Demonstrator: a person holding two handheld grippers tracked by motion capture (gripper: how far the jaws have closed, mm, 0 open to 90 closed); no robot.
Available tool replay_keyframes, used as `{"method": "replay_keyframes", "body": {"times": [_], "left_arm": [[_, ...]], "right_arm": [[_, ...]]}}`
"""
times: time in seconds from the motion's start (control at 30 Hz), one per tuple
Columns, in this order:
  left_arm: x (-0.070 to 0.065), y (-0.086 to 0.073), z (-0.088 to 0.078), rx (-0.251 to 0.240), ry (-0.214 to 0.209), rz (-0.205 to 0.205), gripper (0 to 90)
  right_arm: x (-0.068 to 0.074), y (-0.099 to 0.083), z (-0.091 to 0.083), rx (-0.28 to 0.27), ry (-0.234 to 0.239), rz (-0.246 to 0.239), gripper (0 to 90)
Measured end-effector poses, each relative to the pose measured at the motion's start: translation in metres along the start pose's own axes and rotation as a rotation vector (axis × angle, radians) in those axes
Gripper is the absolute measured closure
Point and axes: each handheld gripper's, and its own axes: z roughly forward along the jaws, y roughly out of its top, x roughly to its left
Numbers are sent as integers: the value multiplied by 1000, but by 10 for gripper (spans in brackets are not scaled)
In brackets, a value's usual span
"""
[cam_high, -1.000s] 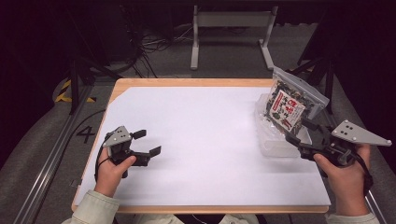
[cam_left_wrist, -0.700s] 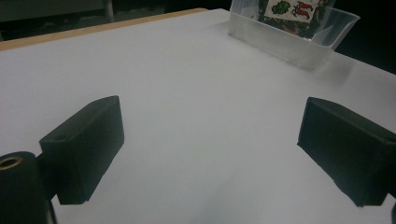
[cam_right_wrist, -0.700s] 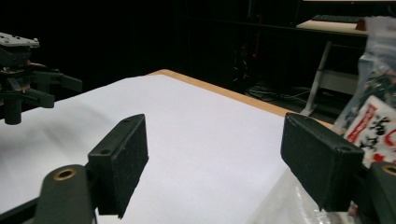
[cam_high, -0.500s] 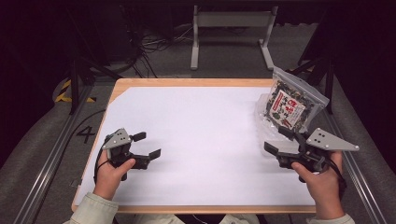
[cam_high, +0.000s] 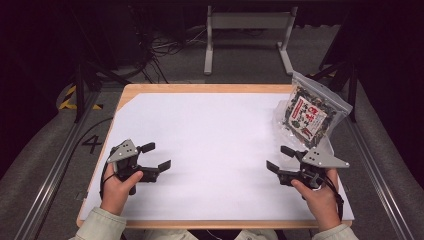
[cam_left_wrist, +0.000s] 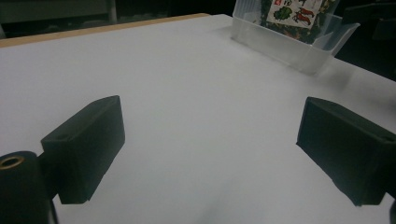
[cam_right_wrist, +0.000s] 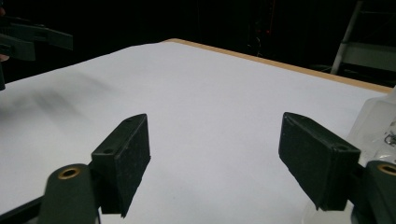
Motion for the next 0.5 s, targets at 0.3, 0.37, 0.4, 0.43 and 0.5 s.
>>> {"method": "replay_keyframes", "body": {"times": [0.3, 0.37, 0.4, 0.43, 0.5], "left_arm": [[1, -6, 4, 10, 3, 2, 79], [2, -9, 5, 14, 4, -1, 76], [2, -9, 5, 14, 4, -1, 75], [3, -12, 6, 14, 3, -7, 75], [3, -15, 8, 20, 2, -11, 75]], "right_arm": [[0, -18, 12, 13, -7, -9, 246], [1, -23, 15, 8, -22, -16, 246], [1, -25, 15, 8, -29, -19, 245], [1, -26, 16, 11, -32, -21, 244], [2, -28, 18, 15, -30, -24, 242]]}}
